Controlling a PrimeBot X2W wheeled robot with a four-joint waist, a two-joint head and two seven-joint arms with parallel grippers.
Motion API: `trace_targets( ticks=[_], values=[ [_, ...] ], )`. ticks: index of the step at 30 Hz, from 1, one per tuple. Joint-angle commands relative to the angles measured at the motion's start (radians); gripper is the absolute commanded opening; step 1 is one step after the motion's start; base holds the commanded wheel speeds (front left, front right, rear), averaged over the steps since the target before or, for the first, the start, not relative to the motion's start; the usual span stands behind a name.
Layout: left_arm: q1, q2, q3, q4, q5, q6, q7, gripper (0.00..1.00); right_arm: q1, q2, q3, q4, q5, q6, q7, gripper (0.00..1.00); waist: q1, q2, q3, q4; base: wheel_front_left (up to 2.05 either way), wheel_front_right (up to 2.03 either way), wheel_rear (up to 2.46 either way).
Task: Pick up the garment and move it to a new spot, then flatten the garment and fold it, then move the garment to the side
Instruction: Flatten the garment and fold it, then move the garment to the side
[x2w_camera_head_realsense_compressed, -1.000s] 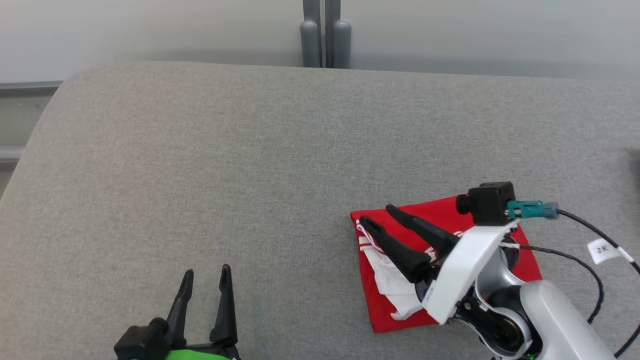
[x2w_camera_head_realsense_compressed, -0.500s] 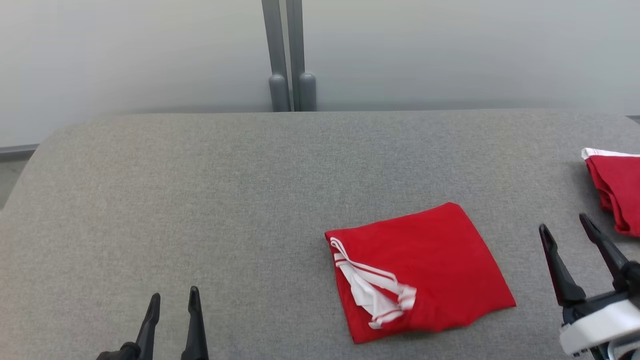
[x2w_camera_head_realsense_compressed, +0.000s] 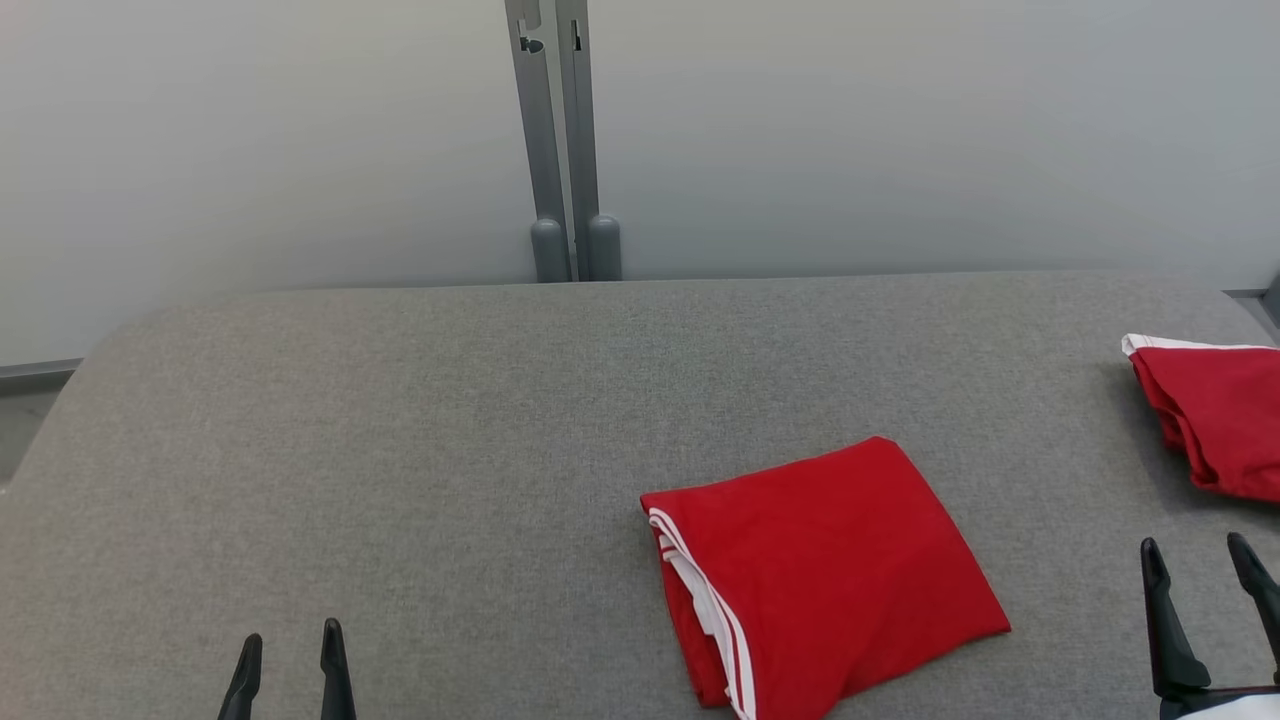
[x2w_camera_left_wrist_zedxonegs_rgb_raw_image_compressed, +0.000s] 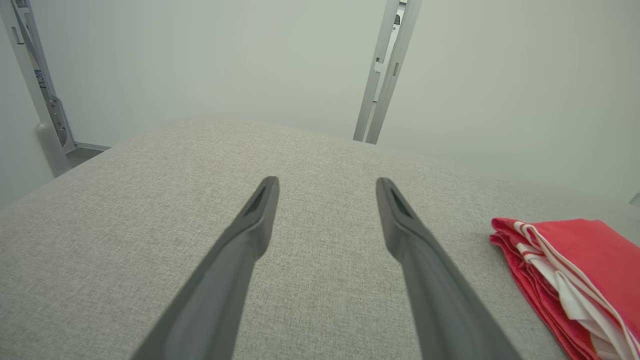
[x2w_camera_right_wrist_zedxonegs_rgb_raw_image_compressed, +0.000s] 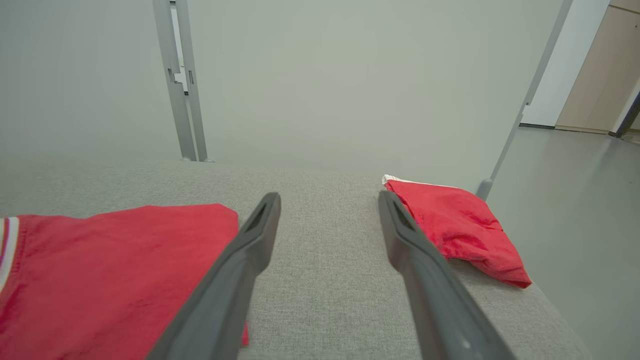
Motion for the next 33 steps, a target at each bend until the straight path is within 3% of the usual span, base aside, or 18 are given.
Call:
trace_targets(
  ticks=[1,5,11,15,21,32,33],
  values=[
    [0.013,0.002,0.005,-0.002,0.007,-0.003,-0.003,1.0,0.011,0.001,-0.001,-0.001,-0.007,0.0,-0.002,1.0,0.0,0.0,-0.004,-0.003,0.0,0.0,0.0],
    [0.003,0.002,0.0,-0.015,0.005,0.003,-0.003,1.0,-0.004,0.006,0.019,0.006,0.014,0.0,-0.002,1.0,0.0,0.0,0.003,-0.003,0.0,0.0,0.0],
    [-0.008,0.002,-0.012,-0.038,0.003,0.01,-0.003,1.0,-0.091,-0.049,0.129,0.042,0.126,0.0,-0.002,1.0,0.0,0.0,0.034,0.013,0.0,0.0,0.0],
    [-0.024,0.002,-0.033,-0.038,-0.002,0.015,-0.003,1.0,-0.208,-0.119,0.241,0.16,0.217,0.0,0.155,1.0,0.0,0.0,0.067,0.037,0.0,0.0,0.0],
    [-0.063,0.002,-0.074,-0.028,-0.028,0.029,-0.003,1.0,-0.408,-0.138,0.34,0.333,0.302,0.0,0.342,1.0,0.0,0.0,0.151,0.077,0.0,0.0,0.0],
    [-0.146,0.002,-0.125,-0.012,-0.053,0.038,-0.003,1.0,-0.574,-0.125,0.426,0.591,0.5,0.0,0.501,1.0,0.0,0.0,0.236,0.156,0.0,0.0,0.0],
    [-0.145,0.002,-0.121,-0.012,-0.053,0.041,-0.003,1.0,-0.576,-0.123,0.436,0.588,0.534,0.0,0.514,0.27,0.0,0.0,0.235,0.155,0.0,0.0,0.0]
  ],
)
